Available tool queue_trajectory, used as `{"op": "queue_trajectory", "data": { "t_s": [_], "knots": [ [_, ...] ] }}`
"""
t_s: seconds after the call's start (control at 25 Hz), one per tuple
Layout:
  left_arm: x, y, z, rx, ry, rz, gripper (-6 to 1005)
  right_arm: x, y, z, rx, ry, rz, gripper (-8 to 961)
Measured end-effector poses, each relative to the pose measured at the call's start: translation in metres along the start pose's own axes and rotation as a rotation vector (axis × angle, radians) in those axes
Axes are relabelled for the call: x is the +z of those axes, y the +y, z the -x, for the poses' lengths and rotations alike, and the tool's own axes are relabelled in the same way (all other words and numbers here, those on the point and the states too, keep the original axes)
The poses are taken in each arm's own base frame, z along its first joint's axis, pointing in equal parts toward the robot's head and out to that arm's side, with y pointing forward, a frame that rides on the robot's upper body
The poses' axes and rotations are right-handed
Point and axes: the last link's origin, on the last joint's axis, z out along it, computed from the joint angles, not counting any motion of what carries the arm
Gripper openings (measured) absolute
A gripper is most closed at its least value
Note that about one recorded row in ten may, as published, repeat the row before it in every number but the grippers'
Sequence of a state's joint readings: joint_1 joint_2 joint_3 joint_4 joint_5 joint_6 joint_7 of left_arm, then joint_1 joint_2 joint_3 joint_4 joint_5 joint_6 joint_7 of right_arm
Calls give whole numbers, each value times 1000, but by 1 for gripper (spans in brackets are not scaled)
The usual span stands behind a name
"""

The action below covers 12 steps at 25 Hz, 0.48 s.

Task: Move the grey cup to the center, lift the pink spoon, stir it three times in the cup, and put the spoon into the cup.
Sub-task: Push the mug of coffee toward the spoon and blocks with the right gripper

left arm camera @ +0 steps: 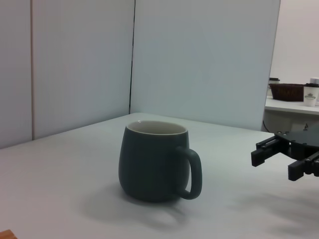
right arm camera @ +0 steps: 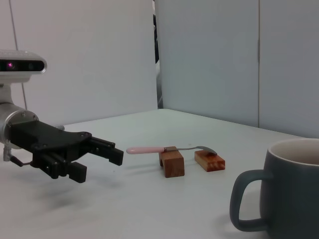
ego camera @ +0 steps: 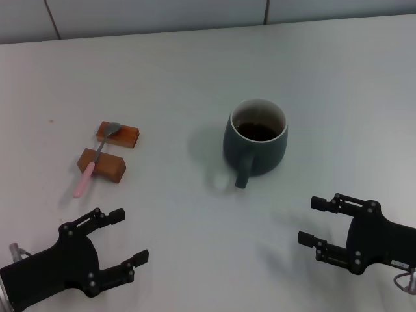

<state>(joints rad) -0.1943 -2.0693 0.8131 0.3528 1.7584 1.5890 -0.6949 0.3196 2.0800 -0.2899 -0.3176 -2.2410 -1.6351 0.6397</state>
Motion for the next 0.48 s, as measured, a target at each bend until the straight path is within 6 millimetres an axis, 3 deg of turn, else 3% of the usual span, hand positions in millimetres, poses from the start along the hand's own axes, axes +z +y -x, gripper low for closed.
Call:
{"op": "queue_trajectory", "data": {
  "t_s": [0.48],
  "knots": [
    [2,-1,-3,3,13,6,834,2,-2,2,1,-2,6,647]
  ]
}}
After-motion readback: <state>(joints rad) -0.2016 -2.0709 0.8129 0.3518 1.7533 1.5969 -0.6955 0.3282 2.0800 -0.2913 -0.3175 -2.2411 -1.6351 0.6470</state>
